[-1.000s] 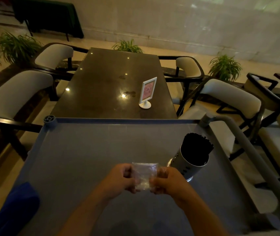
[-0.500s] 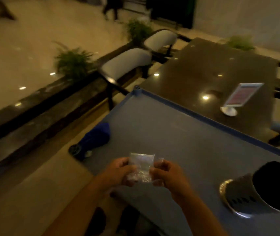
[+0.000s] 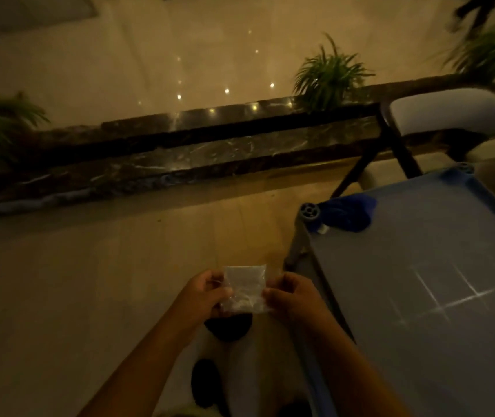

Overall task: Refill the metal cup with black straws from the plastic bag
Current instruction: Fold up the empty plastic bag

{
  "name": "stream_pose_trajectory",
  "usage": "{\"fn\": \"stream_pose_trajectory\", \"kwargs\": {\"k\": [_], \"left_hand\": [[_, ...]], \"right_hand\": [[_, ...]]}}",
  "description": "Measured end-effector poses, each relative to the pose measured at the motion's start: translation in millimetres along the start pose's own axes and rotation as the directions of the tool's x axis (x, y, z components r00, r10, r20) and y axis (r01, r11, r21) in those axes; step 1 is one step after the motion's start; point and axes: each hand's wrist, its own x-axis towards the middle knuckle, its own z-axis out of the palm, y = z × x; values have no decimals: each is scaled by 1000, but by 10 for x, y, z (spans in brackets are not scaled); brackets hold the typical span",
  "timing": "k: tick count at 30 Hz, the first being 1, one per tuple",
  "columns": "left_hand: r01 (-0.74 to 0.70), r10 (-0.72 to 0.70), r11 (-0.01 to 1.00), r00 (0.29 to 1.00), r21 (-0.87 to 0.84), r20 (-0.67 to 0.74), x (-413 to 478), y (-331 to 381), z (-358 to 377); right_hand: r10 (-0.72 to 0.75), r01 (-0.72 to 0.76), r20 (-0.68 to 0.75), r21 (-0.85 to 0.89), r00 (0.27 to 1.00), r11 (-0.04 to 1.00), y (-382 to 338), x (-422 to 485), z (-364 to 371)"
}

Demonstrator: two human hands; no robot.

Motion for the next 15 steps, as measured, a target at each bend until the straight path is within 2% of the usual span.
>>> {"fn": "stream_pose_trajectory", "kwargs": {"k": [7,15], "left_hand": [[13,-13,999,1000,-37,-3,426,-172,-737],[66,-67,996,998,-55,-4,885,-433,-1030]], "right_hand": [[30,-32,-55,-28,998,999,-5,422,737],[65,-87,-181,-118,981,989,274,881,1082]]}}
